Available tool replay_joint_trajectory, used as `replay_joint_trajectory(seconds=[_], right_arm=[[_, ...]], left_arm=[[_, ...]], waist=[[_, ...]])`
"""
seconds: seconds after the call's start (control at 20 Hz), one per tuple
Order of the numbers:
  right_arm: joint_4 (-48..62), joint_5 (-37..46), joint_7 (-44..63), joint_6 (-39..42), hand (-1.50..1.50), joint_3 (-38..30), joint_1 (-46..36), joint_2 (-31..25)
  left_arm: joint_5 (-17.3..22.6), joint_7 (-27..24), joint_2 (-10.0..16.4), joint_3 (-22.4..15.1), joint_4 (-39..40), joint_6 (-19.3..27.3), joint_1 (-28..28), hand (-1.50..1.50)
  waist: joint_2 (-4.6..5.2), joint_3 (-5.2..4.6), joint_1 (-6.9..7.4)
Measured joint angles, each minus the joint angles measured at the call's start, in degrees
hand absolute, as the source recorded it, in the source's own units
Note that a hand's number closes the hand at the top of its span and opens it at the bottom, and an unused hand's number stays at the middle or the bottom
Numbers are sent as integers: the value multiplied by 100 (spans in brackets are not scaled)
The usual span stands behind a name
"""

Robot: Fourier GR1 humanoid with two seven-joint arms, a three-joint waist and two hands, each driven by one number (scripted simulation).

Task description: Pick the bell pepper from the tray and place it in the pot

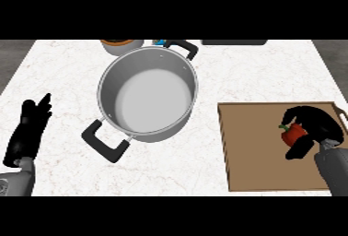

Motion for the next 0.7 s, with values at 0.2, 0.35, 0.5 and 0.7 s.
replay_joint_trajectory(seconds=[0.2,0.35,0.5,0.7], right_arm=[[-129,276,-68,-324,150,103,25,55],[-110,391,-215,-541,150,52,3,17],[-923,516,423,-452,150,195,428,323],[-2006,875,1490,-535,150,460,1305,899]], left_arm=[[-68,107,-85,-43,-289,-9,178,0],[-125,142,-117,-24,-330,-21,167,0],[-78,45,-67,100,-193,-76,161,0],[-82,61,-53,143,-237,-69,296,0]], waist=[[-7,-5,-1],[-1,3,-9],[-21,-9,-68],[-89,-65,-211]])
